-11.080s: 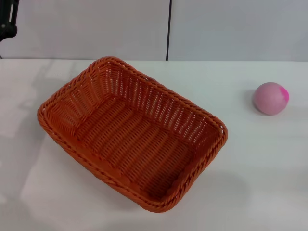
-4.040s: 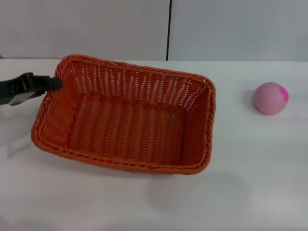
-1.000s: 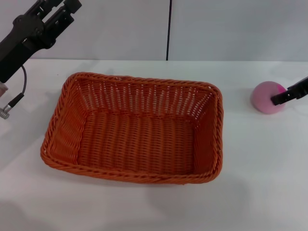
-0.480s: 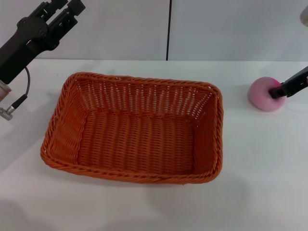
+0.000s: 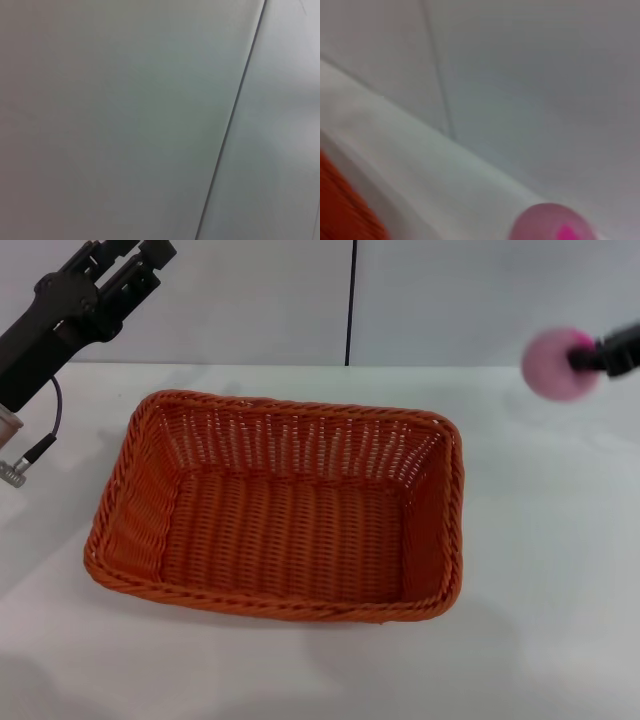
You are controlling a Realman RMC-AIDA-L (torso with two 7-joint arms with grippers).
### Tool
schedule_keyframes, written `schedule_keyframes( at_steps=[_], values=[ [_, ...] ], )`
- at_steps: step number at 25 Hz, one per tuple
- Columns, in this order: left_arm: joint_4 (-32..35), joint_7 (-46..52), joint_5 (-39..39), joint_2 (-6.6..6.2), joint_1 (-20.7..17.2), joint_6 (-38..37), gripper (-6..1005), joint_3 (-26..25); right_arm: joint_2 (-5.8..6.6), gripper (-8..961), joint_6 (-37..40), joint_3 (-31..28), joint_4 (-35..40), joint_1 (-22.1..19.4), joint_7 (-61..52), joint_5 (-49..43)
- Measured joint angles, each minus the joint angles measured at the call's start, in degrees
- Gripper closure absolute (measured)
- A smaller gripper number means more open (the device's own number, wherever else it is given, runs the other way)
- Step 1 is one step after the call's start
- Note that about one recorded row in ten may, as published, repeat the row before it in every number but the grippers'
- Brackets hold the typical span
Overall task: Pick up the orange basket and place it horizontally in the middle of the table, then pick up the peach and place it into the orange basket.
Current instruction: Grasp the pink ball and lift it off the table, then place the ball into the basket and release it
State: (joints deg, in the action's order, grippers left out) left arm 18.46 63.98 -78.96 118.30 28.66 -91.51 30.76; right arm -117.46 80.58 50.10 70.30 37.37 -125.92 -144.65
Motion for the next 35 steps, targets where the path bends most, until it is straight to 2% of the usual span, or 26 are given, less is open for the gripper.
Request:
schedule_keyframes(
  at_steps=[2, 4, 6, 8, 11, 13, 18, 23, 33, 35],
  values=[
    [0.0, 0.0, 0.0, -0.03, 0.0, -0.1, 336, -0.1, -0.15, 846, 2.6, 0.3, 4.6, -1.8, 0.6, 6.8],
    [0.3, 0.1, 0.1, -0.09, 0.0, -0.6, 336, -0.2, -0.4, 854, 7.3, 0.7, 8.5, -3.1, 2.5, 17.3],
    [0.4, 0.1, 0.1, -0.09, 0.0, -0.7, 336, -0.1, -0.45, 861, 8.9, 0.8, 8.6, -3.0, 3.1, 20.1],
    [0.4, 0.1, 0.1, -0.1, 0.1, -0.7, 336, -0.1, -0.31, 869, 12.4, 3.1, 6.3, -2.1, 5.2, 28.0],
    [0.1, 0.0, 0.1, -0.1, 0.3, -0.8, 336, -0.2, -0.13, 880, 13.1, 5.2, 3.3, -0.7, 6.0, 30.2],
    [0.1, 0.2, 0.1, -0.1, 0.4, -1.1, 336, -0.1, -0.09, 888, 13.1, 7.5, -2.1, 1.9, 6.4, 29.7],
    [0.0, 0.2, 0.1, -0.09, 0.5, -1.3, 336, -0.1, -0.07, 923, 13.2, 8.2, -7.6, 4.3, 7.3, 29.4],
    [0.0, 0.4, 0.1, 0.02, 0.4, -1.6, 336, -0.4, 0.04, 788, 14.3, 7.8, -8.5, 4.7, 8.0, 29.8],
    [0.0, 0.6, 0.2, 0.01, 0.5, -2.5, 336, -0.4, 0.04, 376, 15.6, 6.1, -7.9, 3.1, 9.6, 30.1],
    [0.0, 0.6, 0.2, 0.04, 0.5, -2.8, 336, -0.4, 0.04, 375, 15.8, 5.5, -7.7, 2.8, 9.8, 30.3]
  ],
)
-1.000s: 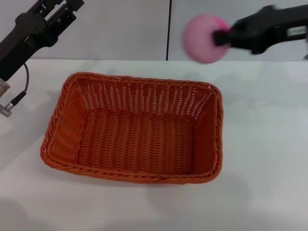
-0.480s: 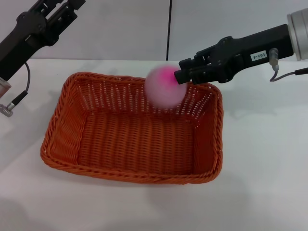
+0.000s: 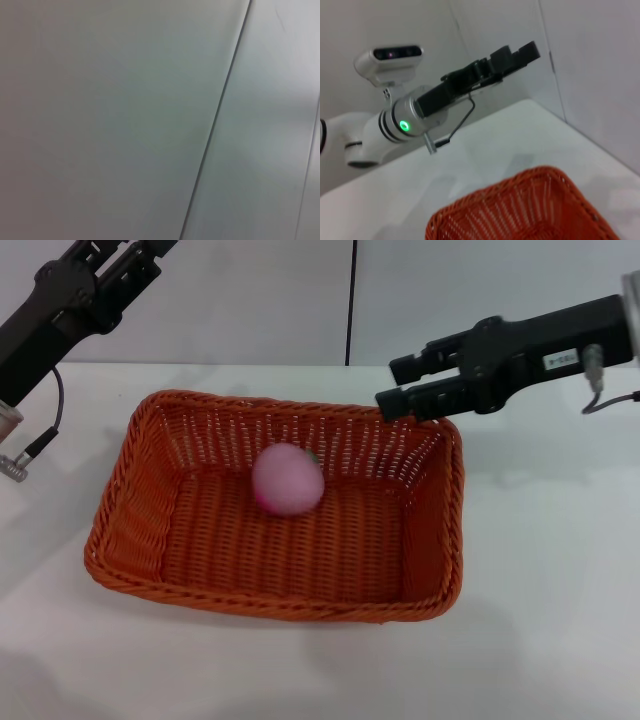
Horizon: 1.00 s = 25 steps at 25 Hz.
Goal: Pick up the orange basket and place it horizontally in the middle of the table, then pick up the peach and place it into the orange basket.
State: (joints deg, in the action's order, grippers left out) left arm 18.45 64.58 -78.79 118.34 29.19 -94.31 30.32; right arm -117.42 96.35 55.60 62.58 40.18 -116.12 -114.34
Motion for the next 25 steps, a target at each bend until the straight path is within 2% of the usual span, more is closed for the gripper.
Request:
schedule_keyframes(
  at_steps=[5, 8, 10, 11, 13, 16, 20, 22, 23, 25],
  values=[
    [0.0, 0.0, 0.6, 0.04, -0.2, -0.7, 336, 0.0, -0.15, 372, 1.9, -5.2, 0.6, -4.1, 4.9, 6.3],
    [0.0, 0.0, 0.9, 0.04, -0.4, -0.9, 336, -0.1, -0.14, 370, 2.5, -9.2, -0.6, -8.5, 10.7, 14.1],
    [0.0, -0.1, 1.1, 0.04, -0.5, -1.1, 336, -0.1, -0.28, 370, 2.5, -12.2, -2.8, -11.8, 15.6, 19.4],
    [0.0, -0.1, 1.1, 0.04, -0.5, -1.1, 336, -0.1, -0.4, 370, 2.2, -15.6, -6.5, -14.3, 20.6, 23.3],
    [0.0, -0.5, 2.1, 0.07, -0.9, -1.5, 336, -0.1, -0.39, 370, 2.0, -17.9, -9.1, -15.5, 23.5, 25.0],
    [0.0, -0.5, 2.1, 0.07, -0.9, -1.5, 337, -0.1, -0.06, 370, 1.1, -27.3, -20.6, -17.5, 34.7, 27.3],
    [-7.7, -14.1, 12.0, 0.13, -2.5, -1.5, 336, -0.2, 0.36, 371, -0.3, -43.9, -36.3, -19.1, 51.8, 28.3],
    [-10.9, -19.2, 15.9, 0.22, -2.7, -1.6, 336, -0.3, -0.07, 371, -0.3, -50.7, -40.6, -19.9, 58.9, 28.7],
    [-10.9, -19.2, 15.9, 0.22, -2.7, -1.6, 336, -0.3, -0.91, 371, -0.3, -55.9, -43.1, -20.3, 64.1, 30.0],
    [-14.7, -24.7, 20.0, 0.27, -2.6, -1.9, 336, -0.4, -1.22, 371, -0.3, -57.9, -44.5, -20.5, 66.3, 31.0]
  ],
)
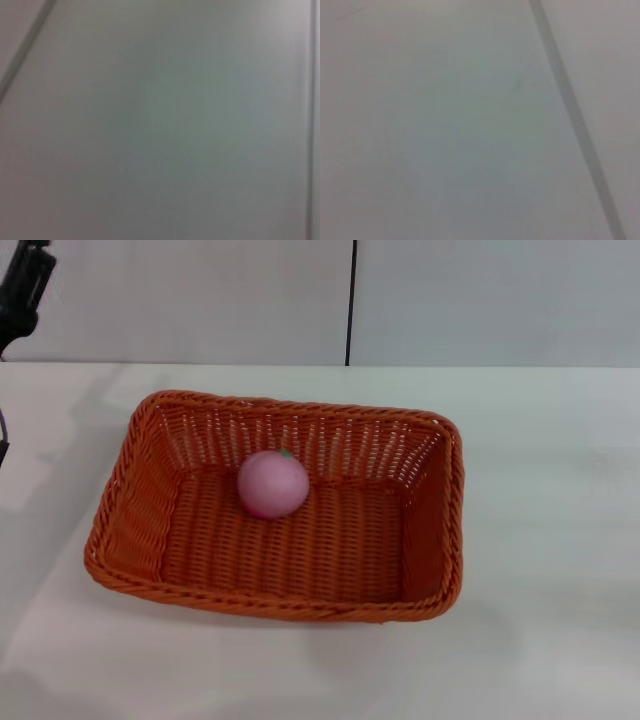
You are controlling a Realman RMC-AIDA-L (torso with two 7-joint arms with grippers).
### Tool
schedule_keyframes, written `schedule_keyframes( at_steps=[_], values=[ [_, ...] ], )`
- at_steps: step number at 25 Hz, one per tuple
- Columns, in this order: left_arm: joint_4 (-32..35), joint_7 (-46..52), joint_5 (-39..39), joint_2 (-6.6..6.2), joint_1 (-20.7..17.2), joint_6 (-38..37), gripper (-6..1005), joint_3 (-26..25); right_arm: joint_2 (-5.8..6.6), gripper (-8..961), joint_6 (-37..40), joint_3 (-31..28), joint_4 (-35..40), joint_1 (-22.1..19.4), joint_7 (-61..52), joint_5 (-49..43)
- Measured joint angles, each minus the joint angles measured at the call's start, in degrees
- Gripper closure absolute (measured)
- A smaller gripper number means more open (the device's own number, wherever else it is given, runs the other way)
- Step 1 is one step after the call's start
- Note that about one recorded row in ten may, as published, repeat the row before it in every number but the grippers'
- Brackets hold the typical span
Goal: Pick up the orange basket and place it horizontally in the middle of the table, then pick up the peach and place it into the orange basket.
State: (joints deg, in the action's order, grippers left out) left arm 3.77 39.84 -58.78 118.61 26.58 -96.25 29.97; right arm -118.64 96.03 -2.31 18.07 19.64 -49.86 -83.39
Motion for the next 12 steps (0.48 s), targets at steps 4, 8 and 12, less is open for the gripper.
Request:
schedule_keyframes(
  at_steps=[4, 8, 12],
  values=[
    [-2.4, -4.9, 2.0, 0.04, 0.3, -0.2, 337, 0.0, -0.07, 371, -0.3, -3.6, -5.6, -0.7, 3.9, 5.0],
    [-4.1, -9.0, 2.3, 0.24, 0.6, -0.2, 337, -1.3, -0.14, 371, -2.1, -5.2, -7.4, -1.0, 4.1, 9.9],
    [-4.6, -9.7, 2.4, 0.22, 0.6, -0.4, 337, -3.6, -0.06, 370, -1.8, -5.2, -7.1, -1.8, 3.9, 10.1]
  ],
)
